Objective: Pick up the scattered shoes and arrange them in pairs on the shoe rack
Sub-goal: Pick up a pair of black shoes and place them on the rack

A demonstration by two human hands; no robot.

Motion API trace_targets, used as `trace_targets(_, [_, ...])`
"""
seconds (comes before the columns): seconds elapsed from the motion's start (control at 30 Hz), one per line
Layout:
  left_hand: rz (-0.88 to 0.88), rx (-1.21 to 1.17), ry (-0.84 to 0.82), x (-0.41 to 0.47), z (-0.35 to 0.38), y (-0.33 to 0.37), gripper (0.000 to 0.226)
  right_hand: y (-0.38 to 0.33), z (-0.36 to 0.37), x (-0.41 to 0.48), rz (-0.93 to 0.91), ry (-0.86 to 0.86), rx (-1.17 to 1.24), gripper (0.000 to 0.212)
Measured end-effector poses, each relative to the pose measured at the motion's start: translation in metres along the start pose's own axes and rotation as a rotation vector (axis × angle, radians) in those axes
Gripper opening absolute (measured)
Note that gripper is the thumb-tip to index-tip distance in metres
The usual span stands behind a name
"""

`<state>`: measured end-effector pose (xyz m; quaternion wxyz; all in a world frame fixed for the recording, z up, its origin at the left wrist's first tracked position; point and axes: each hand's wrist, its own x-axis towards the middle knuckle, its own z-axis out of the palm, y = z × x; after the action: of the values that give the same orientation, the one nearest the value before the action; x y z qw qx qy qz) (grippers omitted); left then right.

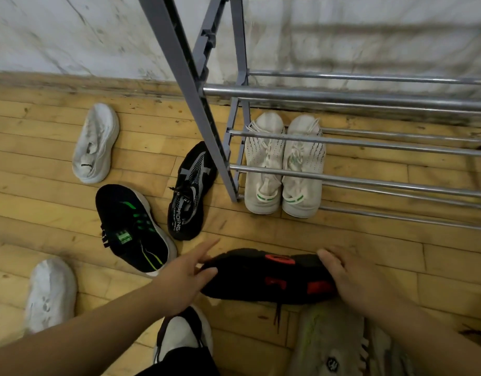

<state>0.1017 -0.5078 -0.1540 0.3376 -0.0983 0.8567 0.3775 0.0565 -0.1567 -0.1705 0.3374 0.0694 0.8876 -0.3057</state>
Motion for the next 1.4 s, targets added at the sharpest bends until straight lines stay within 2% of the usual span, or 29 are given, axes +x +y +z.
trace_targets(0.07, [0.032,0.057,0.003,-0.004,0.008,0.0,0.057,-0.005,0.007,-0.005,0.0,0.017,0.027,0.084])
trace_targets(0.2, [0.004,-0.009,0.013,-0.001,0.006,-0.009,0.052,-0.013,0.007,-0.014,-0.021,-0.031,0.01,0.059])
trace_targets(0.4, [-0.041,-0.117,0.106,-0.023,-0.02,-0.015,0.052,-0.043,-0.002,-0.031,-0.196,-0.19,0.033,0.046])
trace_targets(0.53, [-0.025,-0.226,0.237,-0.076,-0.063,-0.015,0.046,-0.099,-0.006,-0.059,-0.322,-0.238,0.03,0.044])
trace_targets(0.63, [-0.001,-0.35,0.456,-0.135,-0.09,-0.013,0.049,-0.168,-0.017,-0.081,-0.447,-0.195,0.035,0.042])
trace_targets(0.7, [-0.001,-0.418,0.617,-0.181,-0.104,-0.019,0.051,-0.221,-0.022,-0.096,-0.554,-0.183,-0.018,0.046])
trace_targets(0.83, [0.005,-0.443,0.839,-0.274,-0.116,-0.042,0.062,-0.334,-0.021,-0.143,-0.778,-0.213,-0.276,0.049])
trace_targets(0.93, [-0.005,-0.484,0.927,-0.341,-0.112,-0.068,0.07,-0.403,-0.005,-0.196,-0.868,-0.286,-0.505,0.049])
trace_targets(1.03, [-0.066,-0.522,0.95,-0.396,-0.094,-0.107,0.084,-0.445,0.023,-0.258,-0.854,-0.429,-0.652,0.055])
trace_targets(1.13, [-0.133,-0.602,0.937,-0.431,-0.07,-0.146,0.095,-0.455,0.065,-0.304,-0.905,-0.514,-0.839,0.076])
trace_targets(1.27, [-0.216,-0.683,0.916,-0.458,-0.021,-0.185,0.096,-0.417,0.139,-0.32,-0.943,-0.67,-1.001,0.115])
trace_targets(1.4, [-0.227,-0.798,0.847,-0.469,0.034,-0.21,0.088,-0.384,0.165,-0.323,-0.948,-0.736,-1.074,0.118])
